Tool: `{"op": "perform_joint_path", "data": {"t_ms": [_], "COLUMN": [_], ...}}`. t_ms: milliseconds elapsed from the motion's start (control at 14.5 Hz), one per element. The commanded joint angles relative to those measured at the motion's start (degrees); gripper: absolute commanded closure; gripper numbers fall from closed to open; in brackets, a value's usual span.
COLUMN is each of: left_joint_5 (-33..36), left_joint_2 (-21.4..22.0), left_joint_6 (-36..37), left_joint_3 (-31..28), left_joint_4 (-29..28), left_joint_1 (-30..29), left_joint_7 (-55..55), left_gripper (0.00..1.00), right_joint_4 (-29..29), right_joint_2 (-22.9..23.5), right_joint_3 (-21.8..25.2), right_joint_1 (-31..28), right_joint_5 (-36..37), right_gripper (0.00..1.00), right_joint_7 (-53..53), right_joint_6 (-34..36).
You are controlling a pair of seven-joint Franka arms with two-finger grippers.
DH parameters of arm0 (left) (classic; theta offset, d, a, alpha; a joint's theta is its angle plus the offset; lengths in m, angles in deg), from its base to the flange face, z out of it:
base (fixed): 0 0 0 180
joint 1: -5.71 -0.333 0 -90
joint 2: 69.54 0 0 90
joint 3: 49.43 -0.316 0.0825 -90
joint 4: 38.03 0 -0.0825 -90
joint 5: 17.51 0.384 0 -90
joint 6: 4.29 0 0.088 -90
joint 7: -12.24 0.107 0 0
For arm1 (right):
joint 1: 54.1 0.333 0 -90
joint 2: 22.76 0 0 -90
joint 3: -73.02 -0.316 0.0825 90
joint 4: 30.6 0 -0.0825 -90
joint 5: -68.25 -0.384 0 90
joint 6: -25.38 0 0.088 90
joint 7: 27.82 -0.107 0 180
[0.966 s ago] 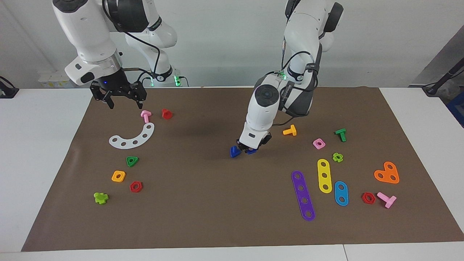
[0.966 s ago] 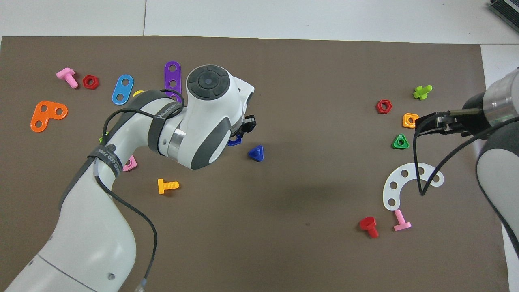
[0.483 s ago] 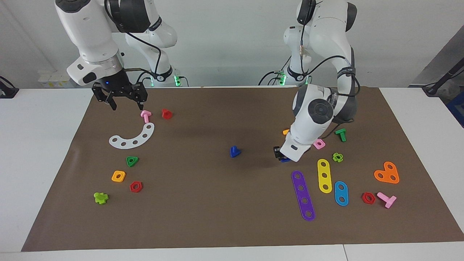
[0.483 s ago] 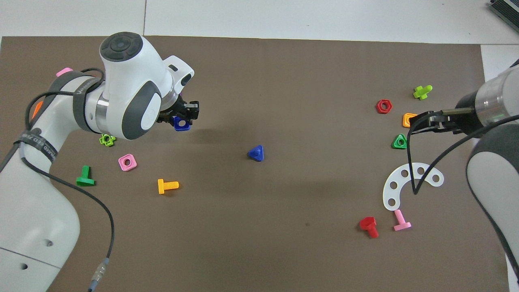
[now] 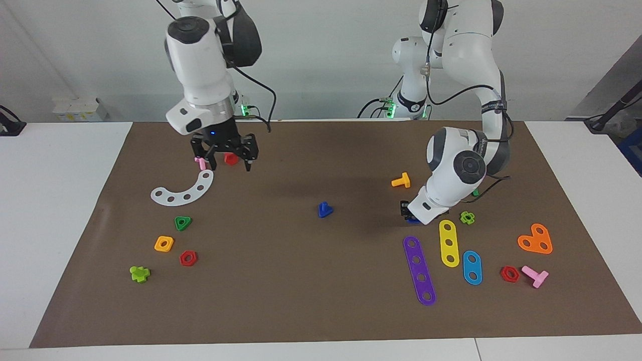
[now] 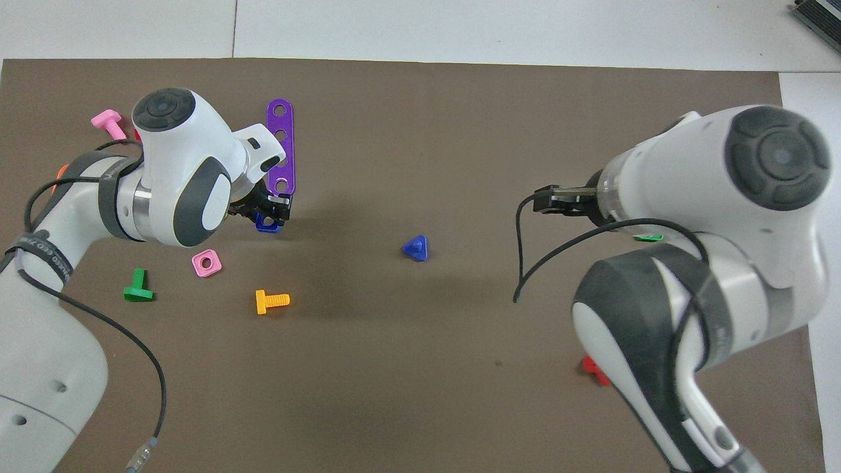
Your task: Unscrew and place screws in storage area
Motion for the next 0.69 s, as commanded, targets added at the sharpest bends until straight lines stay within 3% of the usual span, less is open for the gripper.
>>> {"op": "perform_joint_path", "data": {"t_ms": [0,69,138,207,414,621], "left_joint_5": [-1.1,-1.0,-0.9,-0.8,-0.7,-0.6], "left_joint_2": [4.1,4.1,4.1,4.1,4.1,6.0], "left_joint_6": [-3.1,-2.9,-2.8,-2.7,-1.3,4.4], "left_joint_3": [-0.1,-0.1,-0.1,-0.1,-0.1,-0.1], "left_joint_4": [-6.4,-6.4,-6.4,-6.3,-4.8,-1.8], "left_joint_1": [-0.1,-0.1,-0.2,-0.2,-0.6,-4.2], "left_joint_7": [1.4,1.8,2.7,3.6,3.9,6.3], "left_gripper": [1.00,0.89,0.41,0.00,0.00,0.00], "right_joint_4": [0.3,0.3,0.3,0.3,-0.1,-0.9], "right_joint_2": [5.2,6.8,8.2,9.4,13.0,15.6], "right_joint_3": [0.1,0.1,0.1,0.1,0.2,0.2], "right_joint_1": [4.8,6.1,7.6,9.0,11.3,13.1], "right_joint_5": [0.0,0.0,0.0,0.1,0.3,3.0], "right_gripper": [0.08,0.08,0.08,0.09,0.11,0.16], "right_joint_7": [-6.9,-8.5,-9.9,-11.2,-13.1,-13.5], "right_joint_6": [-6.4,-8.2,-9.6,-11.0,-16.7,-17.1]}}
